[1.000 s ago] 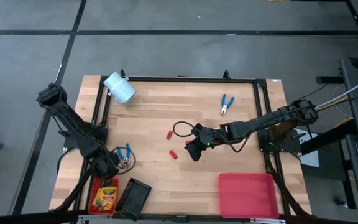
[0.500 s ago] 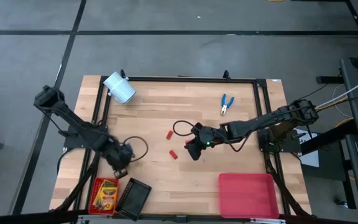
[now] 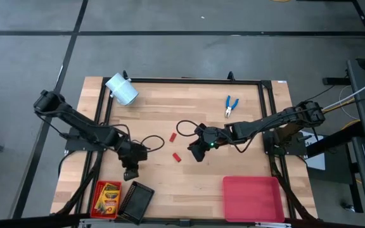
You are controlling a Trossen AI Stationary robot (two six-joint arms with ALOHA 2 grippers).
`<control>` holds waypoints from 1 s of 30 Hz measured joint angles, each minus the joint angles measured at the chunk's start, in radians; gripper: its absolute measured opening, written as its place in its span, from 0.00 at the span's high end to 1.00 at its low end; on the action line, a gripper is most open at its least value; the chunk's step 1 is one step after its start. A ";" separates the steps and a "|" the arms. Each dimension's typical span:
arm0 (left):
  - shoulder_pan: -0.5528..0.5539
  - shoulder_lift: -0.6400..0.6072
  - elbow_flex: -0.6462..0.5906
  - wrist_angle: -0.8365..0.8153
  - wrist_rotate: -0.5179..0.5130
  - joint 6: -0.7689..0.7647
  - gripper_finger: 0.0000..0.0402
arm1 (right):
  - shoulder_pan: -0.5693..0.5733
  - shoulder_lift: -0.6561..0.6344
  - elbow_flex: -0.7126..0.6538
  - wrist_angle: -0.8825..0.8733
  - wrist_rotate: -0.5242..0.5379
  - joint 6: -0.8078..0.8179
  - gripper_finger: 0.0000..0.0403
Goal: Pick & Place School Supplies
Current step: Adjust the baskets on the table
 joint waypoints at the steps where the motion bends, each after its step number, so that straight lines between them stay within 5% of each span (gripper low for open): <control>1: 0.002 0.012 0.000 0.012 0.002 0.004 1.00 | 0.000 0.000 0.000 0.000 0.006 0.002 0.73; 11: -0.008 0.144 0.000 0.093 0.054 0.029 1.00 | 0.005 0.000 0.000 -0.007 0.015 0.019 0.73; 30: -0.133 0.152 0.000 0.018 0.100 -0.009 1.00 | 0.007 0.000 0.000 -0.011 0.027 0.024 0.73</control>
